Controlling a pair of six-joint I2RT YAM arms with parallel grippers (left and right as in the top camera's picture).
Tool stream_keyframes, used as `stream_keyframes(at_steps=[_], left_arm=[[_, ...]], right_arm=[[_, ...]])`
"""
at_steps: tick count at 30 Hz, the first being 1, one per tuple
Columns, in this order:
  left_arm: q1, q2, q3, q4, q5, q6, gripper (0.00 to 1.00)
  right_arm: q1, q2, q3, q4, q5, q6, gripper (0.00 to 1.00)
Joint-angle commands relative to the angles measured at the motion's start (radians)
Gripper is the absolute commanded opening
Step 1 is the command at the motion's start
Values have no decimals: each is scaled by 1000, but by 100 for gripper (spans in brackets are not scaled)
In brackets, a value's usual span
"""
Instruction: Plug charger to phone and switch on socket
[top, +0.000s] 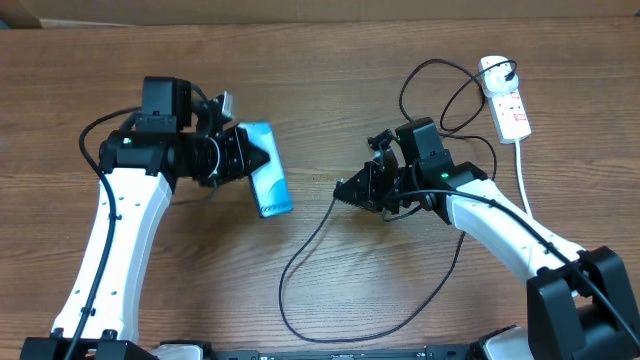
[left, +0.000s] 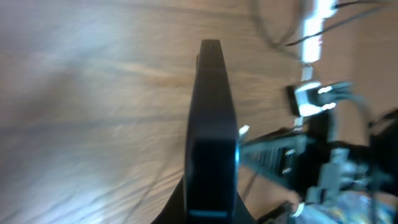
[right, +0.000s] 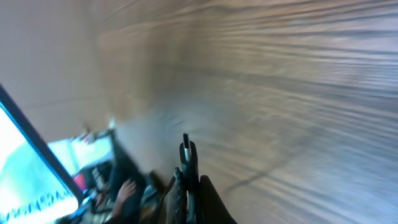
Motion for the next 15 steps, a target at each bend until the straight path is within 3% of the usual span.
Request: stream_keyframes(at_steps=[1, 15], left_arm=[[27, -9, 6, 66, 223, 6, 4], [119, -9, 6, 333, 515, -202, 4]], right_arm=[[8, -25, -3, 28, -185, -35, 4], [10, -25, -3, 206, -546, -34, 4]])
